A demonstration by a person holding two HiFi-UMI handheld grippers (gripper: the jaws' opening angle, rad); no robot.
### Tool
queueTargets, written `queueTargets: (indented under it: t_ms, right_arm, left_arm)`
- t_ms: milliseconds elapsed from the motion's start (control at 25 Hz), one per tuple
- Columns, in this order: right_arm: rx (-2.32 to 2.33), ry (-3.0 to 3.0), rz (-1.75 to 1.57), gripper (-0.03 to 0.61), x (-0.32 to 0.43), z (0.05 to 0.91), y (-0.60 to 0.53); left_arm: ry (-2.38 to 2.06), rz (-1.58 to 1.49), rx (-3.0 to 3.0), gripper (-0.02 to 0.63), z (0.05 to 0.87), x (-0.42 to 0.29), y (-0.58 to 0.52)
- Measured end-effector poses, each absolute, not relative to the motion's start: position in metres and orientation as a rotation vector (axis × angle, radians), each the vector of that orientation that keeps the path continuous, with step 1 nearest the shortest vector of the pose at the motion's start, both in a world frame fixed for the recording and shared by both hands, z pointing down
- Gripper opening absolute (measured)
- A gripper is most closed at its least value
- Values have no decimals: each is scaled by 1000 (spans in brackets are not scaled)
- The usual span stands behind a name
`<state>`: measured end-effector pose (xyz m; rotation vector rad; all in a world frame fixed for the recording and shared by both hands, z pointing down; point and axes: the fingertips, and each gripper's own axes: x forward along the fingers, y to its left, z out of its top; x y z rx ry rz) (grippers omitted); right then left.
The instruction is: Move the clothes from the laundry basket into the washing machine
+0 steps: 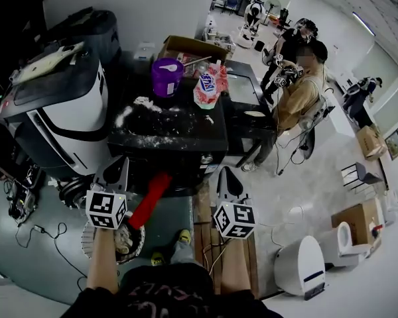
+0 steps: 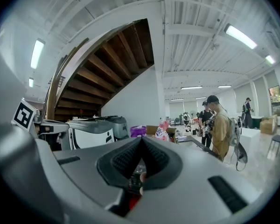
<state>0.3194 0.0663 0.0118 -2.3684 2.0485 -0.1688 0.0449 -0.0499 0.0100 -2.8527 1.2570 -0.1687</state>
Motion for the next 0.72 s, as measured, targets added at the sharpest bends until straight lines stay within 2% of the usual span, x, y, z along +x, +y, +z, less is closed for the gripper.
queueTargets:
  t_ms: [720]
  right_arm:
    - [-2340,2074,-150,3,318,6,64]
  left_arm:
    - [1315,-119,-2838,11,-2,27,-50]
